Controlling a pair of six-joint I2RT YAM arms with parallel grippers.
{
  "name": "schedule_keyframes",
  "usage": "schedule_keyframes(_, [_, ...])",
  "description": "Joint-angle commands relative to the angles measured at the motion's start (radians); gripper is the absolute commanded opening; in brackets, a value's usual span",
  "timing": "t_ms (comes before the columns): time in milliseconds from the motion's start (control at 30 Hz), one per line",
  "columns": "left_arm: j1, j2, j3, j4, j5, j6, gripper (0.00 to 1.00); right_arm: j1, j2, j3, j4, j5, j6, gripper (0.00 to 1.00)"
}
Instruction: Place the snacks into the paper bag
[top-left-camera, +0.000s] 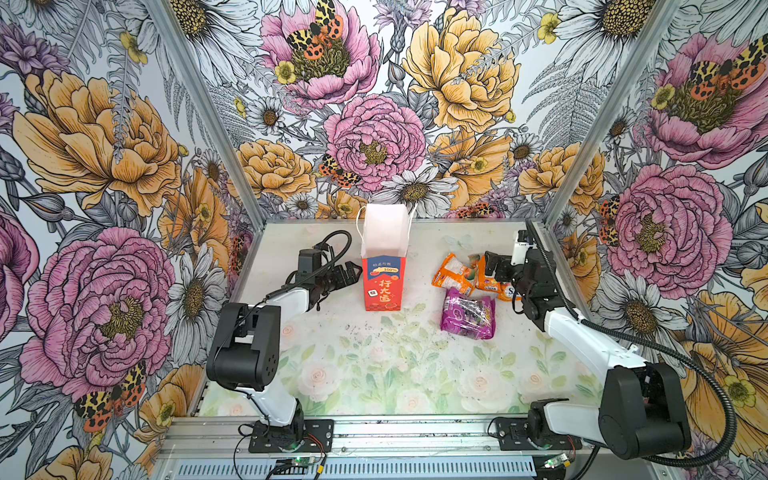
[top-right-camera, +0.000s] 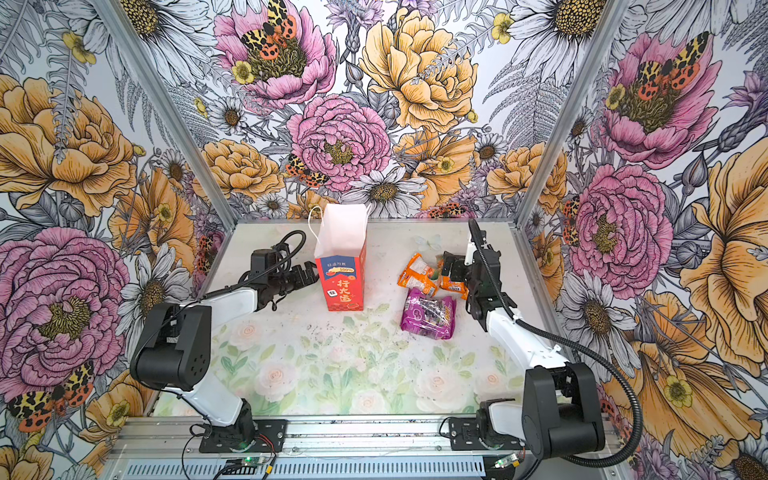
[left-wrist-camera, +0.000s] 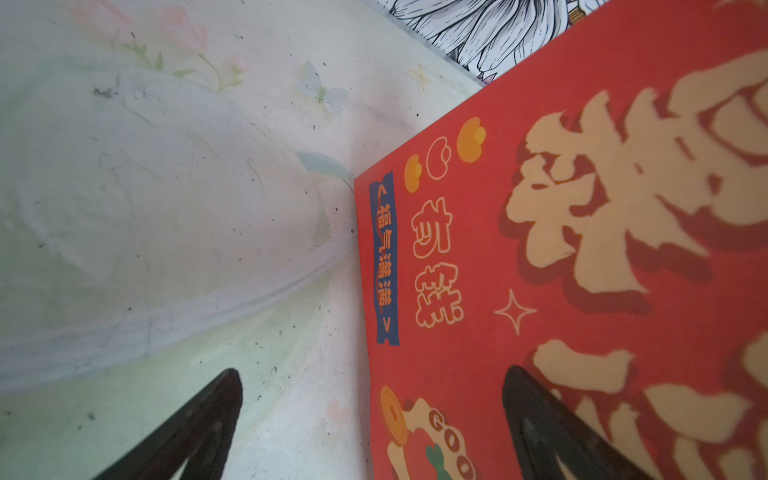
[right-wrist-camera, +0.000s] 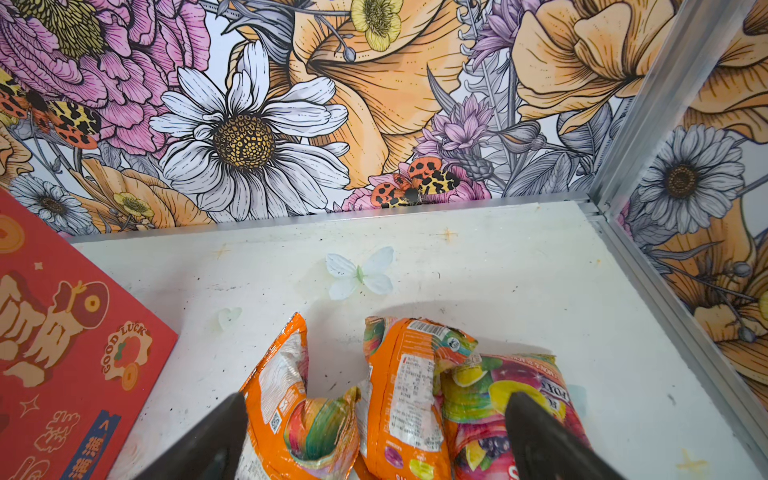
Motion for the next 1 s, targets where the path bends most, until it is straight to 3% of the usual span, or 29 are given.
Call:
schedule_keyframes(0, [0.022, -0.048, 0.0, -0.035, -0.031, 0.021, 0.99, 0.009, -0.002, 0.03, -0.006, -0.021, 0.017, 0.98])
schedule_keyframes(267, [0.075, -0.127, -0.017, -0.059, -0.022, 0.037, 0.99, 0.01, 0.007, 0.075, -0.083, -0.065, 0.047, 0.98])
schedule_keyframes(500, [0.067, -0.23, -0.033, -0.093, -0.067, 0.093, 0.99, 0.024, 0.047, 0.136, -0.162, -0.105, 0.063, 0.99])
schedule_keyframes(867, [0.063, -0.562, -0.075, -0.186, -0.256, 0.08, 0.99, 0.045, 0.08, 0.162, -0.154, -0.097, 0.07, 0.99])
schedule_keyframes(967, [0.059, -0.618, -0.043, -0.241, -0.237, 0.118, 0.99, 0.051, 0.094, 0.175, -0.155, -0.098, 0.07, 0.99])
